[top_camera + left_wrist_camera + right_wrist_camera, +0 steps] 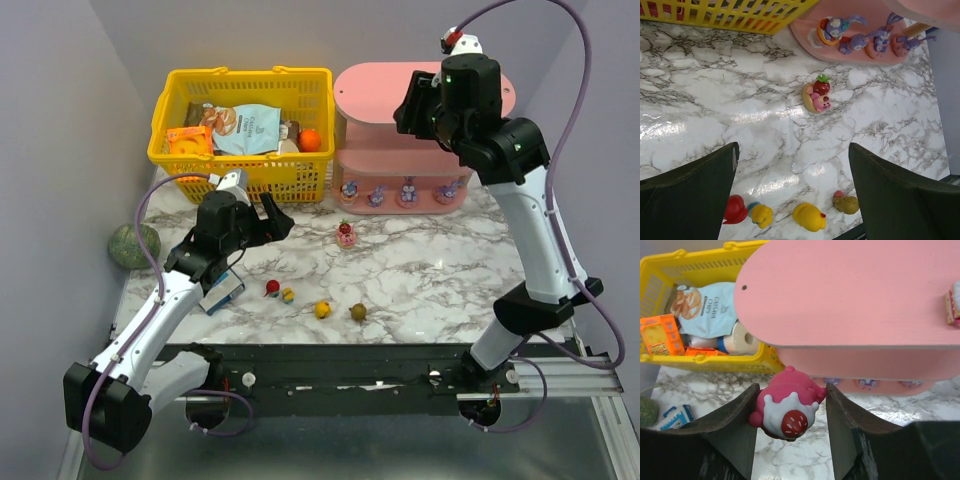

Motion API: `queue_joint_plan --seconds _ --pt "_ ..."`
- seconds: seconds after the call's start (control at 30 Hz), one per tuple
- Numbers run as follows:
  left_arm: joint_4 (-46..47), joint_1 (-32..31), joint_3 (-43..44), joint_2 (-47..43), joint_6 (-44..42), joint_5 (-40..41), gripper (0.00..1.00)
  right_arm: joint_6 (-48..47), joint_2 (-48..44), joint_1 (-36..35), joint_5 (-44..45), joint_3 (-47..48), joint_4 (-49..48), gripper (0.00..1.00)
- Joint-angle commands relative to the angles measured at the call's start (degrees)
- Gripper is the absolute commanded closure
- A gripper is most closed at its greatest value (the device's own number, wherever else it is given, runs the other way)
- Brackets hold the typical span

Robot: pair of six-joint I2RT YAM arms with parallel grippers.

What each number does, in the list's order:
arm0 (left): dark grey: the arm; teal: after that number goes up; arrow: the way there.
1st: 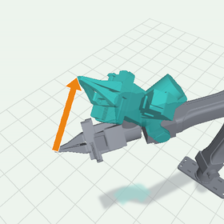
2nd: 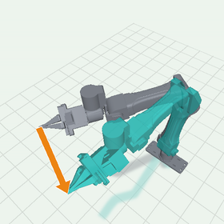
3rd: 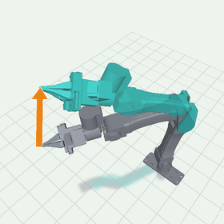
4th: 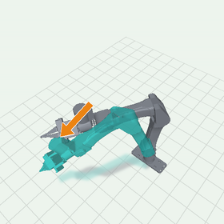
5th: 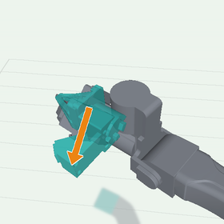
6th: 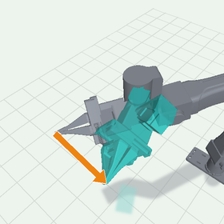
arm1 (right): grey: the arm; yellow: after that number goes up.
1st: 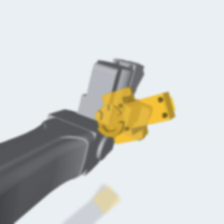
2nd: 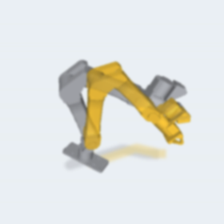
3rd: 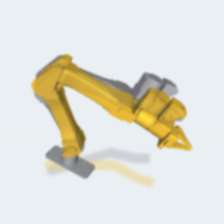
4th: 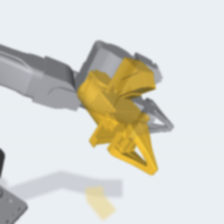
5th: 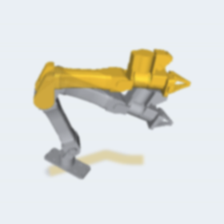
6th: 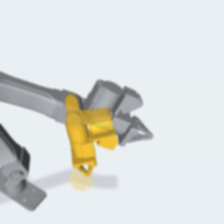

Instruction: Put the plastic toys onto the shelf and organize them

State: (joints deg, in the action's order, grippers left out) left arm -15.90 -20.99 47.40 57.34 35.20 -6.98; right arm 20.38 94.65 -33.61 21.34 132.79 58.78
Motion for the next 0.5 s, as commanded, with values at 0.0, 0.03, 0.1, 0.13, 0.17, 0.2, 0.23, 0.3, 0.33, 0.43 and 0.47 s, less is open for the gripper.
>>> queue_joint_plan --seconds 0.0,0.03,0.1,0.13,0.17,0.2,0.23,0.3,0.33,0.43,0.47 --pt "-0.1 0.3 2.0 0.1 0.0 -1.6 0.01 -5.9 4.1 4.8 -4.8 4.2 1.2 0.82" --pt "-0.2 0.3 1.9 0.1 0.0 -1.5 0.01 -6.3 4.5 5.5 -5.4 4.4 1.0 0.82" --pt "-0.4 0.3 1.6 -0.1 -0.2 -1.3 0.01 -7.2 5.3 7.6 -5.7 4.5 -0.1 0.81" --pt "-0.4 0.3 1.6 -0.3 -0.2 -1.2 0.01 -7.3 5.5 8.3 -6.2 4.6 -0.2 0.82" --pt "-0.5 0.3 1.5 -0.3 -0.2 -1.2 0.01 -7.4 5.7 8.8 -6.5 4.6 -0.7 0.82" --pt "-0.5 0.3 1.3 -0.4 -0.2 -1.1 0.01 -7.7 6.2 9.7 -6.4 4.7 -0.9 0.82" --pt "-0.7 0.3 1.1 -0.5 -0.2 -0.9 0.01 -7.9 6.5 10.0 -6.7 4.8 -1.1 0.82" --pt "-0.7 0.3 0.9 -0.5 -0.1 -0.8 0.01 -8.6 7.6 10.9 -6.7 5.4 -1.4 0.82" --pt "-0.8 0.3 0.8 -0.5 -0.1 -0.6 0.01 -8.8 7.8 11.1 -6.8 5.5 -1.4 0.82" --pt "-1.1 0.3 0.6 -0.7 -0.3 -0.2 0.01 -9.1 8.9 12.0 -7.5 5.7 -1.4 0.82" --pt "-1.1 0.3 0.5 -0.7 -0.3 -0.1 0.01 -9.1 9.1 12.2 -7.5 5.6 -1.4 0.81"
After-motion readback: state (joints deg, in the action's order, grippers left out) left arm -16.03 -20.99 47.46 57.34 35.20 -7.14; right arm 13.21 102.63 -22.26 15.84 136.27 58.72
